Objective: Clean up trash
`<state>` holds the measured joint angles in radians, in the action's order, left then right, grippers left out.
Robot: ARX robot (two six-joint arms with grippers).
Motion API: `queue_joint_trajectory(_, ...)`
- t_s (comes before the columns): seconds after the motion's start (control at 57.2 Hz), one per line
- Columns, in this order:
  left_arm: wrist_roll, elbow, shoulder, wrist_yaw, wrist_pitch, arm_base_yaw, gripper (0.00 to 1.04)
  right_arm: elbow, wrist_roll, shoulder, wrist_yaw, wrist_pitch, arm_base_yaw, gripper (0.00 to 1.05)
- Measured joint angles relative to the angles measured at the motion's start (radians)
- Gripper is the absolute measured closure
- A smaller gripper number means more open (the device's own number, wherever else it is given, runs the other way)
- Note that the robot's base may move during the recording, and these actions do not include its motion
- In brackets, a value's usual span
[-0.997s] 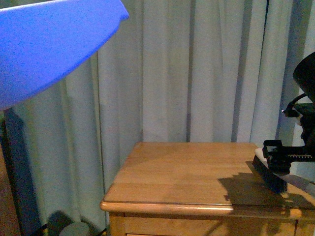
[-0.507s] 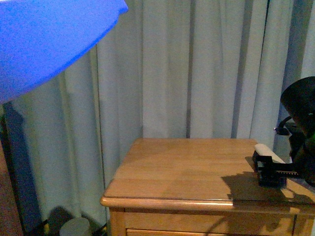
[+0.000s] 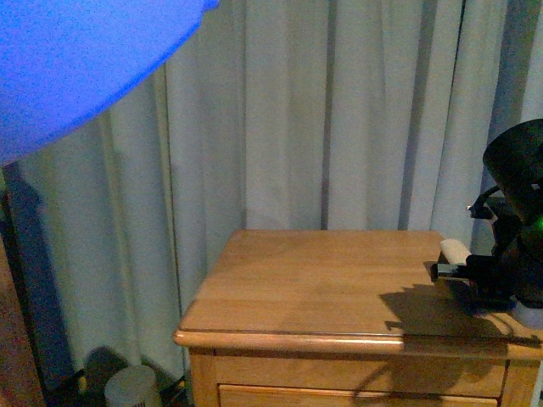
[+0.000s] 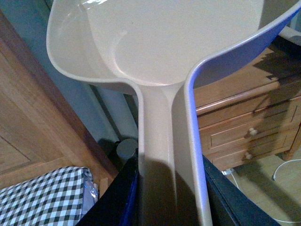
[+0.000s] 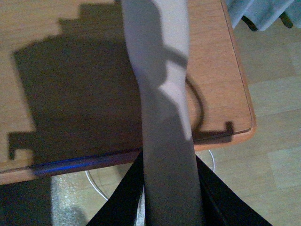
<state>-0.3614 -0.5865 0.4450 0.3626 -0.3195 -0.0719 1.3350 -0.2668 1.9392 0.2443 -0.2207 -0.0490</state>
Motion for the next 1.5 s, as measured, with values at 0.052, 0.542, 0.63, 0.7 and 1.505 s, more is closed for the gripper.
queue_joint_trajectory(0.052, 0.000, 0.000, 0.000, 0.000, 0.000, 0.000, 0.76, -0.017, 0.002, -0.015, -0.006, 0.013, 0.000, 0.83)
queue_joint_trajectory(0.542, 0.000, 0.000, 0.000, 0.000, 0.000, 0.000, 0.76, -0.329, 0.134, -0.541, 0.130, 0.248, 0.000, 0.84)
queue_joint_trajectory(0.63, 0.000, 0.000, 0.000, 0.000, 0.000, 0.000, 0.76, -0.433, 0.140, -0.695, 0.172, 0.253, -0.008, 0.84)
queue_joint_trajectory(0.7, 0.000, 0.000, 0.000, 0.000, 0.000, 0.000, 0.76, -0.504, 0.153, -0.794, 0.198, 0.258, -0.021, 0.84)
queue_joint_trajectory(1.505, 0.000, 0.000, 0.000, 0.000, 0.000, 0.000, 0.76, -0.809, 0.141, -1.472, 0.448, -0.045, -0.259, 0.84)
